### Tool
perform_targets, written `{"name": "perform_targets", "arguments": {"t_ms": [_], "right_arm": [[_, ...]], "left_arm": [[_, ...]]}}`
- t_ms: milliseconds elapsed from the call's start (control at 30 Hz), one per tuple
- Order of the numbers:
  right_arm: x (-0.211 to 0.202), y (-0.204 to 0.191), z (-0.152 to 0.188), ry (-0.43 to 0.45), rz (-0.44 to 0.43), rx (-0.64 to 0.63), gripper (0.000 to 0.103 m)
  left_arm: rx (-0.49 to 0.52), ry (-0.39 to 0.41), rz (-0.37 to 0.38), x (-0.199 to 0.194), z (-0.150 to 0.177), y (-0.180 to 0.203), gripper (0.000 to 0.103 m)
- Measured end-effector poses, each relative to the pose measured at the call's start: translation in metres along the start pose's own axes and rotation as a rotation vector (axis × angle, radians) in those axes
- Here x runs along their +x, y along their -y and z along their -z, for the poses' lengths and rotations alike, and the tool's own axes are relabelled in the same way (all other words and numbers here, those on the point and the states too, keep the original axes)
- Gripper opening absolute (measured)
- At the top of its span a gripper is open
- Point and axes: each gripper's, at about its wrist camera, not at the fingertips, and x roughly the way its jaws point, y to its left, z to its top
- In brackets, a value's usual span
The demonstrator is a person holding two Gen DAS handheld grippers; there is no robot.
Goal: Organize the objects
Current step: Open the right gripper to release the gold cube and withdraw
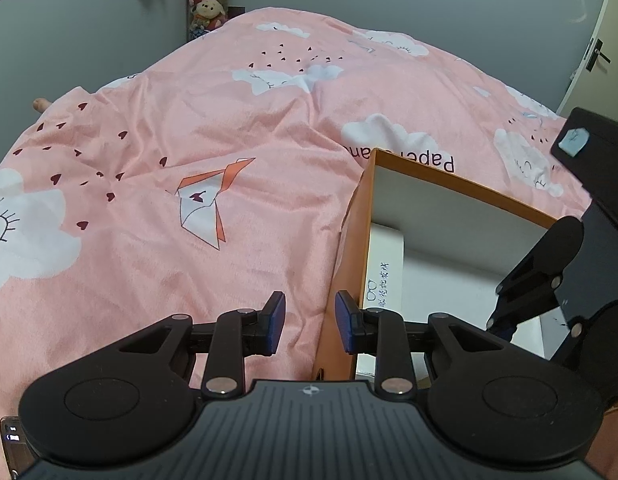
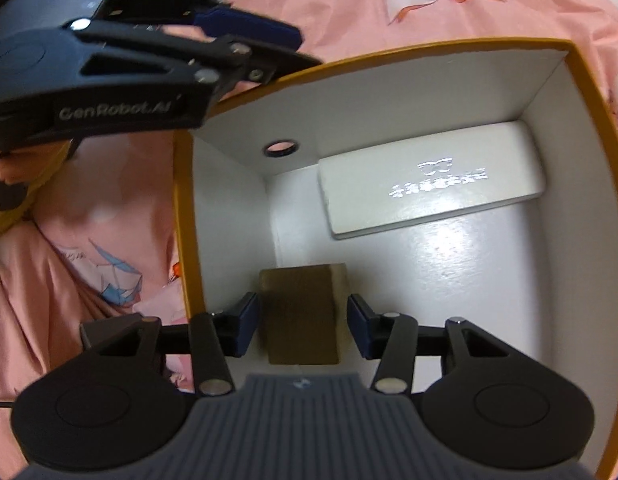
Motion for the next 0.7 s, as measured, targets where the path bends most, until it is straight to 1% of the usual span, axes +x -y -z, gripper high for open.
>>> {"name": "perform_targets", "arguments": {"t_ms": [67,133,200,233,267,300,367,400,433,500,633,667,700], "right_arm": [[-0.008,0.003,0.005,0.023,0.006,0.027,0.051],[-0.02,0.01,0.013,0.051,0.035,0.101,0.049],[-0.027,0.017,0.02,0.068,0.071,0.161,0.034],[-0.031,0.021,0.026,0.076,0.102,0.197,0.031],[-0.031,0.027,0.033,0.076,0.131,0.231,0.026],[-0.03,0.03,0.038,0.069,0.158,0.261,0.023],[-0.022,0.038,0.046,0.043,0.223,0.321,0.021],[-0.014,0.039,0.049,0.021,0.247,0.352,0.018],[-0.006,0.042,0.052,0.005,0.263,0.381,0.018],[0.003,0.043,0.055,0.008,0.249,0.398,0.017],[0.004,0.044,0.052,0.132,0.21,0.406,0.017],[0.004,0.044,0.051,0.146,0.186,0.393,0.017],[0.006,0.044,0.048,0.148,0.143,0.369,0.014]], "left_arm": [[-0.002,0.0,0.002,0.0,0.0,0.0,0.035],[-0.009,-0.001,0.004,0.0,0.001,-0.001,0.035],[-0.015,-0.003,0.005,0.0,0.001,-0.001,0.035],[-0.018,-0.002,0.006,0.0,0.002,-0.001,0.034],[-0.02,-0.002,0.007,0.0,0.002,-0.001,0.033],[-0.019,-0.003,0.01,-0.001,0.002,-0.001,0.031],[-0.015,-0.001,0.007,-0.001,0.003,-0.001,0.03],[-0.013,0.0,0.006,-0.002,0.003,0.0,0.03],[-0.013,0.0,0.007,-0.002,0.003,0.0,0.029],[-0.015,0.0,0.007,-0.002,0.003,0.0,0.029],[-0.015,-0.001,0.005,-0.002,0.003,0.001,0.029],[-0.015,-0.001,0.005,-0.001,0.003,0.0,0.029],[-0.013,0.0,0.004,-0.002,0.004,0.001,0.029]]}}
